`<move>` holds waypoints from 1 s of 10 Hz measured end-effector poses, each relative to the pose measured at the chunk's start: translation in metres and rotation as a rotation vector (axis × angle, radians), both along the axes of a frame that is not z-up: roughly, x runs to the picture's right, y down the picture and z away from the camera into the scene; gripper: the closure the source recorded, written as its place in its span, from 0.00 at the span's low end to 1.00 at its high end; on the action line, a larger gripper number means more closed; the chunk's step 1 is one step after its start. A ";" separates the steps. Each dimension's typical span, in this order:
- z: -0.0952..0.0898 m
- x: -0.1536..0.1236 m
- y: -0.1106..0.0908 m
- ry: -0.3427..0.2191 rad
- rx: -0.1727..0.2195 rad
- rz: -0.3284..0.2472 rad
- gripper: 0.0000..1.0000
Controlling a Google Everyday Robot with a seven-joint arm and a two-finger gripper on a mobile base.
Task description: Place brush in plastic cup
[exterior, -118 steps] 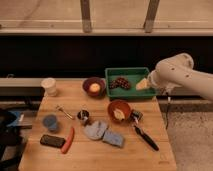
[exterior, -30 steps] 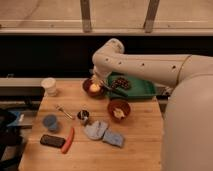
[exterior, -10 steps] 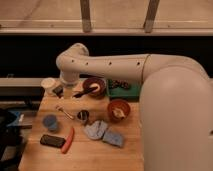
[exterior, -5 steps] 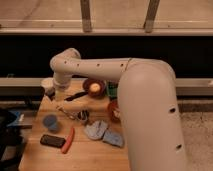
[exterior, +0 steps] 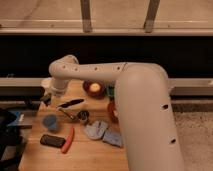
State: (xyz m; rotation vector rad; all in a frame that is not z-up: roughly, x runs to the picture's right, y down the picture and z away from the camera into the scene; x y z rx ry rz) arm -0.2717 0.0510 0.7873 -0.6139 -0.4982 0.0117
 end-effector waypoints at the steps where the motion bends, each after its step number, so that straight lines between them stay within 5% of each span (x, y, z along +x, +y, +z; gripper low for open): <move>1: 0.002 -0.003 0.007 -0.009 -0.018 0.009 1.00; 4: 0.009 -0.015 0.031 -0.054 -0.068 0.011 1.00; 10: -0.010 0.005 0.039 -0.028 -0.058 0.038 1.00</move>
